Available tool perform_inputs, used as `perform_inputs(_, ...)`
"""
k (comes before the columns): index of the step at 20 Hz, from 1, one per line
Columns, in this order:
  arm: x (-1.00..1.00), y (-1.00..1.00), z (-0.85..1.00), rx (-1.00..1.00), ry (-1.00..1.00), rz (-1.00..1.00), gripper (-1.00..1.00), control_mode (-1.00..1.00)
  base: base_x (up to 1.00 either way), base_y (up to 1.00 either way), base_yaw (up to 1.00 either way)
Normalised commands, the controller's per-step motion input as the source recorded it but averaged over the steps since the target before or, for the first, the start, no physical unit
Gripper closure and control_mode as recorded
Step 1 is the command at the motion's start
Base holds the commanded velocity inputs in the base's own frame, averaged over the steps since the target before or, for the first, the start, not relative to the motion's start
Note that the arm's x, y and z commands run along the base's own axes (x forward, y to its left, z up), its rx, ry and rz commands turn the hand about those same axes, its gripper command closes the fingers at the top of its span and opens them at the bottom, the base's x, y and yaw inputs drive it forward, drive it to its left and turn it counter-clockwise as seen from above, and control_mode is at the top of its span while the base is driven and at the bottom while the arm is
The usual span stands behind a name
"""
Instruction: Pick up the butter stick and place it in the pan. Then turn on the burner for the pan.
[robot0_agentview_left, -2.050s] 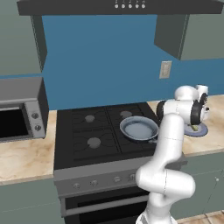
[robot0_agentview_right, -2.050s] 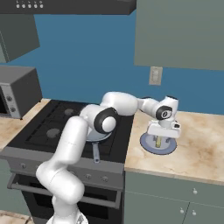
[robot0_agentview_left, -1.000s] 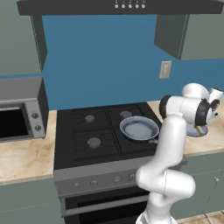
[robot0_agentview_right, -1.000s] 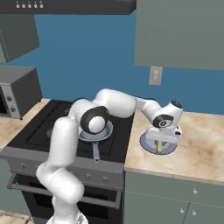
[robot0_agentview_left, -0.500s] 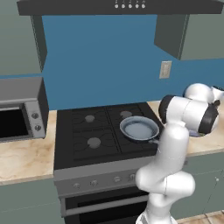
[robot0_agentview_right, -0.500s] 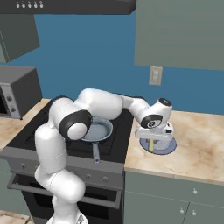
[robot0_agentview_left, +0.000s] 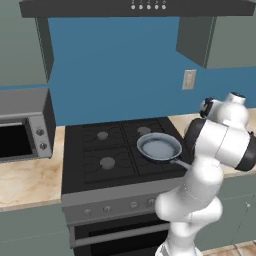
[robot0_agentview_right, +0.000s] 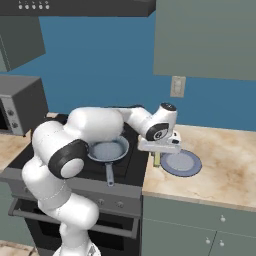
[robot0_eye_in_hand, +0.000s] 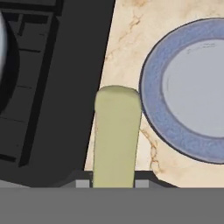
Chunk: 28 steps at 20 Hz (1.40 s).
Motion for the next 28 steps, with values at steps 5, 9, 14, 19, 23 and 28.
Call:
perform_inputs(5,-0.07,0.75,0.11,0.00,0.00,-0.01,1.00,-1.00,0.00,0.00,0.00)
perform_inputs(9,0.00,0.61,0.27,0.00,0.00,-0.01,1.00,-1.00,0.00,0.00,0.00)
perform_inputs(14,0.00,0.62,0.31,0.00,0.00,0.00,1.00,-1.00,0.00,0.00,0.00)
perform_inputs(19,0.00,0.57,0.18,0.00,0.00,0.00,1.00,-1.00,0.00,0.00,0.00)
perform_inputs(23,0.00,0.62,0.12,0.00,0.00,0.00,1.00,-1.00,0.00,0.00,0.00)
perform_inputs(28,0.01,0.62,0.01,-0.02,0.02,0.00,1.00,-1.00,0.00,0.00,0.00)
